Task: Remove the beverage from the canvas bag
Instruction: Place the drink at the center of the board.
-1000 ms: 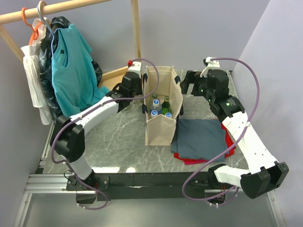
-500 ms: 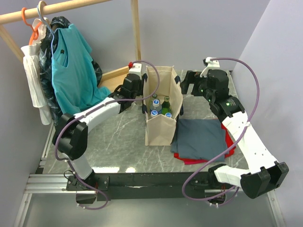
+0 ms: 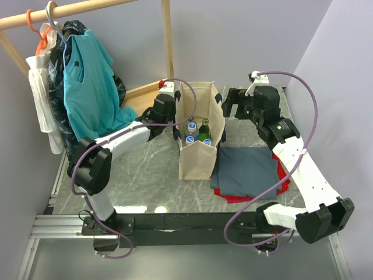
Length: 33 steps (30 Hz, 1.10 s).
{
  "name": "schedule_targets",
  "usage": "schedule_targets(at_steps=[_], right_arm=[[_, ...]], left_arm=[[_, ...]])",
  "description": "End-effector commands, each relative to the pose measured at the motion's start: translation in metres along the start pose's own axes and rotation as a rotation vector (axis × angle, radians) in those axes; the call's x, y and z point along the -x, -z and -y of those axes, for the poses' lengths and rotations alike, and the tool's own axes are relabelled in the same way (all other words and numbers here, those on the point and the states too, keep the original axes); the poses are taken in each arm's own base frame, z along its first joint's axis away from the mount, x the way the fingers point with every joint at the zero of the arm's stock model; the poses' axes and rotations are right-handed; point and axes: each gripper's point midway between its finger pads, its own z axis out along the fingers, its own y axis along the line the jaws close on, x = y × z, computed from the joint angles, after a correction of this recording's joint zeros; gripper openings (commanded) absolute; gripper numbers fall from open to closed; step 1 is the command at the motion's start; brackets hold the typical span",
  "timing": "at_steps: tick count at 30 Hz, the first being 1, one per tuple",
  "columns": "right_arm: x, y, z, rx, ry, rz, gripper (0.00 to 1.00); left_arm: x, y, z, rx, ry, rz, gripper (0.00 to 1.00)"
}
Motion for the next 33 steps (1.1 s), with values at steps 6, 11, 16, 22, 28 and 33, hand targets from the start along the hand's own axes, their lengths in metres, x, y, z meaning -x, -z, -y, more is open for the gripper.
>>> schedule_targets(at_steps=[6, 11, 16, 22, 28, 33], right_arm=[[0.018, 0.003, -0.004, 0.008, 0.012, 0.046, 1.00], [0.016, 0.002, -0.004, 0.007, 0.012, 0.043, 1.00], [0.016, 0.003, -0.005, 0.010, 0.012, 0.042, 1.00], [0.014, 0.003, -0.005, 0.013, 0.016, 0.037, 1.00], [0.015, 0.002, -0.005, 0.014, 0.012, 0.039, 1.00], [0.014, 0.003, -0.005, 0.016, 0.012, 0.039, 1.00]], left_arm=[[0.069, 0.003, 0.005, -0.004, 0.107, 0.215, 0.01], [0.065, 0.001, 0.002, 0.011, 0.109, 0.212, 0.01], [0.063, 0.000, 0.003, 0.008, 0.109, 0.205, 0.01], [0.061, -0.001, -0.001, 0.027, 0.116, 0.215, 0.01], [0.061, -0.002, -0.001, 0.029, 0.118, 0.219, 0.01], [0.057, -0.005, -0.002, 0.039, 0.117, 0.209, 0.01]])
